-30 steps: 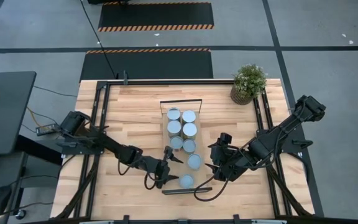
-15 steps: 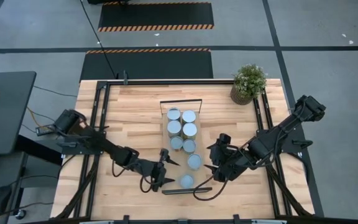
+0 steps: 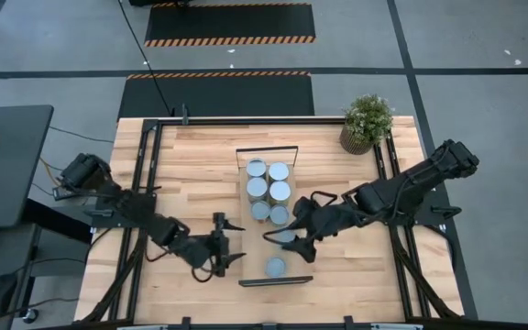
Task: Pick and place cans onto a shelf
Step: Put the canned tuna on the shelf
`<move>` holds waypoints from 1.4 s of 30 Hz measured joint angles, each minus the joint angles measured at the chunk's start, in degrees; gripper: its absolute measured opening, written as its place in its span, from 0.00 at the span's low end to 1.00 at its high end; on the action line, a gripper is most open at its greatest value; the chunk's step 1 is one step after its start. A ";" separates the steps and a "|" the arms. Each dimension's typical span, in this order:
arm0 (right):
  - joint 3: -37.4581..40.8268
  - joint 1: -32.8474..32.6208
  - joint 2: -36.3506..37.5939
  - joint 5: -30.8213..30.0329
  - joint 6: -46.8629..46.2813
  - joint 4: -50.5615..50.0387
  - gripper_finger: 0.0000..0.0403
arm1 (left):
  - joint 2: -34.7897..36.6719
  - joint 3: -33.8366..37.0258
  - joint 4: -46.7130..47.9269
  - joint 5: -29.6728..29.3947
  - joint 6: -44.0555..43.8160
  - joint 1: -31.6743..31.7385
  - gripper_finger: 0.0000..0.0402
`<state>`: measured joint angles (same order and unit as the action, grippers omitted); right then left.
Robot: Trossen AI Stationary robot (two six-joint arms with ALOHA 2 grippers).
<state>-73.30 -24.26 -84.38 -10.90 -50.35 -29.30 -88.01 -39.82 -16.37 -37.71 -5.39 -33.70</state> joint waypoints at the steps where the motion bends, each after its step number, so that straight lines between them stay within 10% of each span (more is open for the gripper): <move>1: 0.00 -0.06 0.00 1.24 -0.35 2.19 0.87 | 0.18 1.17 -1.49 -2.17 0.04 -1.19 0.87; 12: -0.07 0.32 0.00 3.15 0.44 8.10 0.87 | 12.22 12.66 -17.49 -2.15 2.60 -4.34 0.85; 25: -0.02 1.59 0.00 6.08 4.87 7.00 0.87 | 44.12 13.19 7.29 -1.03 1.18 -4.55 0.64; 42: -11.92 1.08 -8.81 8.80 15.59 1.85 0.87 | 65.82 13.19 20.15 -3.20 4.89 -4.53 0.37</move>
<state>-85.21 -23.18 -93.19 -2.10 -34.76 -27.45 -22.19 -26.63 3.79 -40.91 -0.50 -38.24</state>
